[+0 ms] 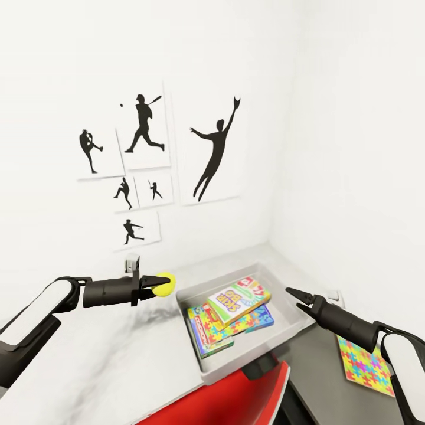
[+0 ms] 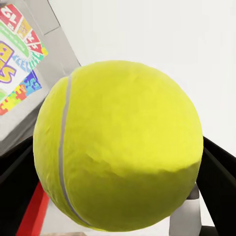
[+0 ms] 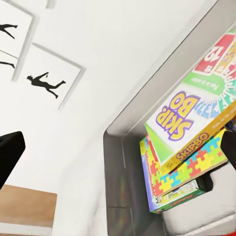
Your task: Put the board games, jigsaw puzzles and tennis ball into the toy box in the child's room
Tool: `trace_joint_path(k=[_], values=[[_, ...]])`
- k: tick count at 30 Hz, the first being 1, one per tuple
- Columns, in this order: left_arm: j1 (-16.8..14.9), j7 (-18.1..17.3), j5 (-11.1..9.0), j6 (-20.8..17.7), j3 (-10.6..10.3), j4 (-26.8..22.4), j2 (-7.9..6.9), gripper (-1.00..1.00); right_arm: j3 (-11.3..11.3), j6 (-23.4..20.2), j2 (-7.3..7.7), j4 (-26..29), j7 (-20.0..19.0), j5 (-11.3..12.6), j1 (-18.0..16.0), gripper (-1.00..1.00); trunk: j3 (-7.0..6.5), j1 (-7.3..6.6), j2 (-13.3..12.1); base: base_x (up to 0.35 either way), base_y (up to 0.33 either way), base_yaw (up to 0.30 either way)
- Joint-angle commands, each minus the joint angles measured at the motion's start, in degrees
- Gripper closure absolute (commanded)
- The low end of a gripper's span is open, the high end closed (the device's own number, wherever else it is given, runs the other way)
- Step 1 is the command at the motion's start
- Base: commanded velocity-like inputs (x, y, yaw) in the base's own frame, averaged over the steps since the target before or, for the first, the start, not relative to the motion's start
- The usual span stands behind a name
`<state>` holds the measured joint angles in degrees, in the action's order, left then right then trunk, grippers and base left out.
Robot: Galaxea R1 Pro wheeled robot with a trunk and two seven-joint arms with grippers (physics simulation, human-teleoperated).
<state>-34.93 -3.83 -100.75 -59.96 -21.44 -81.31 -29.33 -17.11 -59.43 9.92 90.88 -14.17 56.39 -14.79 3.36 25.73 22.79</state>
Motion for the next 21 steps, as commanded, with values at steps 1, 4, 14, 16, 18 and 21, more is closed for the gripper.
trace_joint_path(k=[1,4,14,16,18,21], values=[[-0.1,-0.4,0.3,0.0,-0.1,0.0,-0.04,1.00,-0.1,-0.3,0.00,0.0,-0.6,-0.6,-0.1,-1.00,0.13,0.05,0.1,0.108,-0.057,0.000],[-0.1,-0.5,0.3,0.0,-0.1,0.0,-0.06,1.00,-0.1,-0.3,0.01,0.0,-0.6,-0.6,-0.1,-1.00,0.13,0.05,0.1,0.045,-0.022,0.000],[-0.1,-0.5,0.3,0.0,-0.1,0.1,-0.03,1.00,-0.3,-0.3,-0.04,0.1,-0.7,-0.6,-0.1,-1.00,0.13,0.05,0.1,0.090,-0.002,0.000],[-0.1,-0.5,0.3,0.0,-0.1,0.1,-0.03,1.00,-0.2,-0.3,-0.01,0.1,-0.7,-0.6,-0.1,-1.00,0.13,0.05,0.1,0.002,0.000,0.000],[-0.1,-0.4,0.3,0.0,-0.1,0.1,0.00,1.00,-0.2,-0.3,0.00,0.1,-0.7,-0.6,-0.1,-1.00,0.13,0.05,0.1,0.001,0.000,0.000],[-0.1,-0.2,0.3,0.0,-0.1,0.1,0.26,1.00,-0.2,-0.3,0.01,0.1,-0.7,-0.6,-0.1,-1.00,0.13,0.05,0.1,0.000,0.000,0.000]])
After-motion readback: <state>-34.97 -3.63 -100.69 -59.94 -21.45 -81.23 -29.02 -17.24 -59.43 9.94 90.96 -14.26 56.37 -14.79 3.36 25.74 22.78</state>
